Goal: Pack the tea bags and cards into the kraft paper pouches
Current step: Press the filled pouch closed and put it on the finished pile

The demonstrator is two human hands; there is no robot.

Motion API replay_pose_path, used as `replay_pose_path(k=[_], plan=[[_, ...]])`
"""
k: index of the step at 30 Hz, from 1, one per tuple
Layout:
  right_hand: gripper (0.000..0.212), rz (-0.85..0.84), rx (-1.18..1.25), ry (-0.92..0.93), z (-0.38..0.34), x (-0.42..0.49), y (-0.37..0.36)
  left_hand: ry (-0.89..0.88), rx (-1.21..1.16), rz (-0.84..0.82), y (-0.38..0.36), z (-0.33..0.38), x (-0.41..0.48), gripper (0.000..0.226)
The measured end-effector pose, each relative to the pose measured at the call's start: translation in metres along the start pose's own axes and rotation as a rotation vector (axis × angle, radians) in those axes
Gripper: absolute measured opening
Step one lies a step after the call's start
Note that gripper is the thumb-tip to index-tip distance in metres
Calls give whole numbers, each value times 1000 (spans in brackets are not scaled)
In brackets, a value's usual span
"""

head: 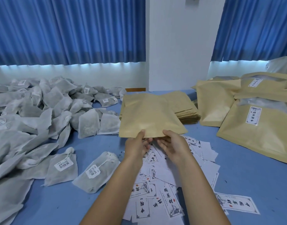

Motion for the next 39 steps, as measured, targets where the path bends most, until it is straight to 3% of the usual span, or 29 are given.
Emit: replay_pose_path(k=[5,13,19,29,39], plan=[[8,219,-153,101,-17,4,35,-7,101,67,18,4,5,13],[19,238,-210,120,-18,8,40,-5,70,72,20,3,5,10],[12,71,-47,37,-3,1,21,-41,18,87,18,5,4,8],[11,17,-4,-6,6,6,11,-80,42,76,15,7,2,11],[13,132,8,45,0,7,25,-55,123,151,43,25,11,14]])
Point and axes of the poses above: each hand's wrist, its own x-axis towards the middle knuckle, its own y-axis out of the back of the hand, z = x × y, the point moved 9 cm from there along x, towards the middle knuckle, and after that the axes turned 9 degrees about -y, right-handed, at the moved point
